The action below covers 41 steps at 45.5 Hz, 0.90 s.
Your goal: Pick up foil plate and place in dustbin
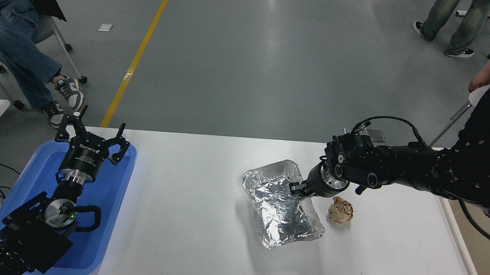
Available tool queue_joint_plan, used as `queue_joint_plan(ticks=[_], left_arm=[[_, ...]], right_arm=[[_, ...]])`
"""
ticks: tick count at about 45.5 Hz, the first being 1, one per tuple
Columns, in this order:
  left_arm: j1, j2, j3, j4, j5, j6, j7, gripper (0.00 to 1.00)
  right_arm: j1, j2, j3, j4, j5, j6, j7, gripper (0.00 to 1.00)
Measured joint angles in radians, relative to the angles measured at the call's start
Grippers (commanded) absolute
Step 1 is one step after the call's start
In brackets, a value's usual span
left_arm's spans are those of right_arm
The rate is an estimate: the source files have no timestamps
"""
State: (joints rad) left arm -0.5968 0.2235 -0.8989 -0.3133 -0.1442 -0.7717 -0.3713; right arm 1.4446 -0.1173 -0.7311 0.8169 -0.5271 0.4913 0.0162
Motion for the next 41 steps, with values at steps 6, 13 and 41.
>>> queue_joint_plan(ticks=[6, 13, 41], left_arm=[[0.0, 0.0, 0.0, 0.0, 0.0, 0.0, 0.0, 1.0], [0.0, 0.0, 0.0, 0.0, 0.0, 0.0, 0.0, 1.0], [0.0, 0.0, 0.0, 0.0, 0.0, 0.0, 0.0, 1.0]], right_arm=[[0.103, -0.071, 0.0, 0.068, 0.001, 0.026, -0.001, 0.0], [0.232, -0.162, -0.003, 0.139, 0.002, 0.073, -0.004, 0.0], [0.559, -0.364, -0.067, 0.227, 0.002, 0.268, -0.008, 0.0]])
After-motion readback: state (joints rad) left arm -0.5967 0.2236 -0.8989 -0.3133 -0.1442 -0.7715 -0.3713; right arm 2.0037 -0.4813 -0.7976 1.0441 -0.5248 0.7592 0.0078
